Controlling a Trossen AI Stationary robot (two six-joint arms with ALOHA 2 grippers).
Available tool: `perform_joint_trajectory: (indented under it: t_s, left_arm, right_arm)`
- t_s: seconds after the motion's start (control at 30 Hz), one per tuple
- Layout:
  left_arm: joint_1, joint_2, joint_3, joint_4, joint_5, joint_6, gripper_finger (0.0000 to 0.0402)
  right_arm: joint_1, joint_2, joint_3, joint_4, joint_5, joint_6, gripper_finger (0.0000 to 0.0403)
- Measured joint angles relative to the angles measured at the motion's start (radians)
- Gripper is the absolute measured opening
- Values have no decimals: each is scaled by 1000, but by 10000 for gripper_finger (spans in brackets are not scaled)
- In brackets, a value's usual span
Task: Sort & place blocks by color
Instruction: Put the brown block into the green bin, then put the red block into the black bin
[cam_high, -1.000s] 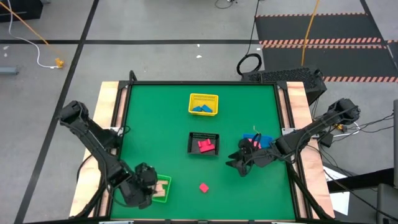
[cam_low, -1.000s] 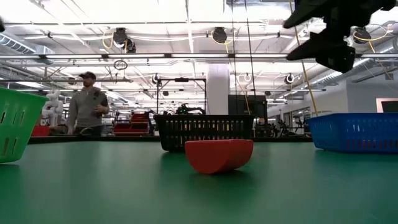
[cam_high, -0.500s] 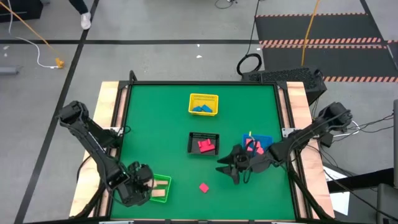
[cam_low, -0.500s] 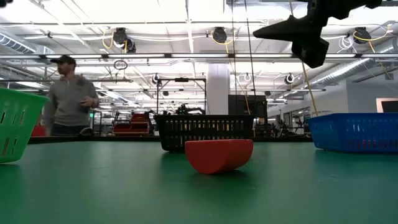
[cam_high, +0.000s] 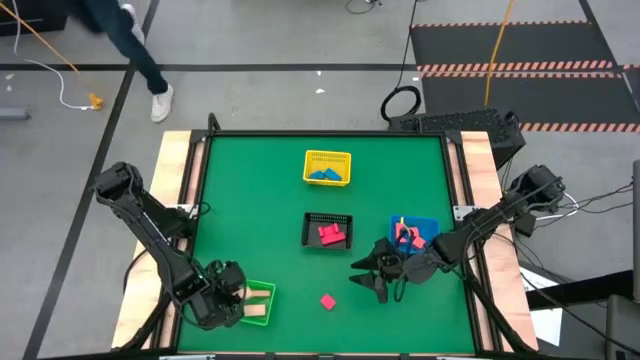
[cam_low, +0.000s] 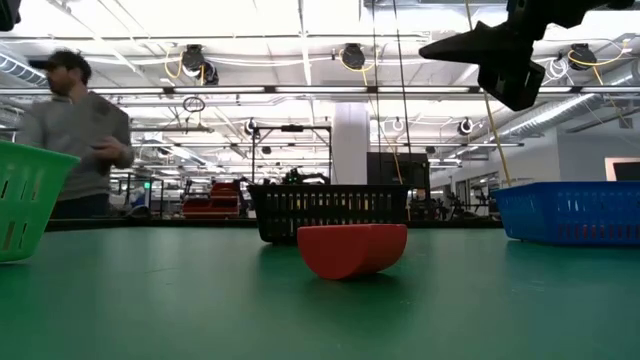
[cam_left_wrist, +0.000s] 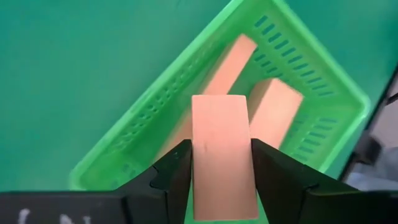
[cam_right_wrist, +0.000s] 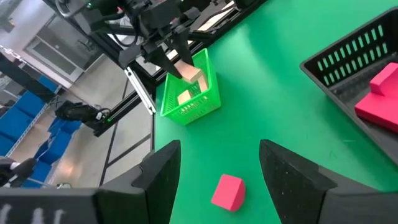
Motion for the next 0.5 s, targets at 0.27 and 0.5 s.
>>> perform_joint_trajectory:
  t_s: [0.27,0.5]
  left_arm:
    - [11,0,0,78,1,-43,219]
    - [46,-1,0,227,0,-48,231]
  right_arm:
    - [0,0,0,-3,-3,27,210]
    - [6,0,0,-2,-2,15,210]
